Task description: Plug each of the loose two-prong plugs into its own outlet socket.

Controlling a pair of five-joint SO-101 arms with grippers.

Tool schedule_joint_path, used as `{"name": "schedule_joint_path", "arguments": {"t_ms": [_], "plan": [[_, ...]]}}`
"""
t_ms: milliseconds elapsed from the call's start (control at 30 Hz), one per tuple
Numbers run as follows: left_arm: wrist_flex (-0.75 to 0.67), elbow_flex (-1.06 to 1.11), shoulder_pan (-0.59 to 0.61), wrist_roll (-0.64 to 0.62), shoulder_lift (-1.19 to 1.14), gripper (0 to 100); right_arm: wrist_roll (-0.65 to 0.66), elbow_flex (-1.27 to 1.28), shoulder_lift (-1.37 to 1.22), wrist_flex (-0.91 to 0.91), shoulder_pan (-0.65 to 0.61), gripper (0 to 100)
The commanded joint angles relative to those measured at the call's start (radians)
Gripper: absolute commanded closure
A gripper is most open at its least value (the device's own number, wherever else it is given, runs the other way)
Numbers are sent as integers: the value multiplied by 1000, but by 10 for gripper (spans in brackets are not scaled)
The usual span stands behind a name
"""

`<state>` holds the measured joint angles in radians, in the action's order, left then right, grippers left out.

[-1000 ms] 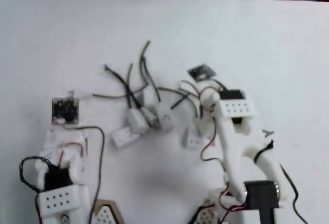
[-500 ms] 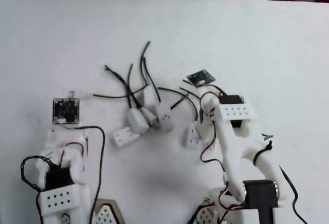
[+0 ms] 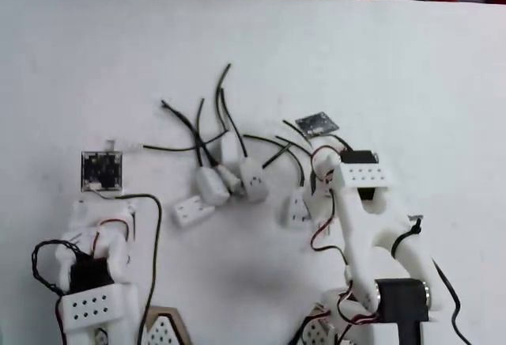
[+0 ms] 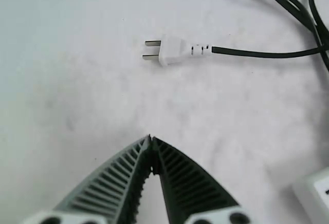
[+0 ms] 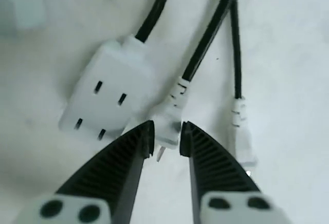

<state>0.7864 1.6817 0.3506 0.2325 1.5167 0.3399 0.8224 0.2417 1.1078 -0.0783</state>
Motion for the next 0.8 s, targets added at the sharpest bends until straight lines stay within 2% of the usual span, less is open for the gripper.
{"name": "schedule_joint_path", "arguments": {"t_ms": [0,267,533,767], "plan": [[-21,-6,8,11,15,976,-61,-20,33,27,5,862],[-21,-6,8,11,15,976,-117,-18,31,54,7,841],[-21,-6,8,11,15,976,-267,-20,31,-22,2,861],[-21,-6,8,11,15,976,-278,-18,31,-24,19,881]]}}
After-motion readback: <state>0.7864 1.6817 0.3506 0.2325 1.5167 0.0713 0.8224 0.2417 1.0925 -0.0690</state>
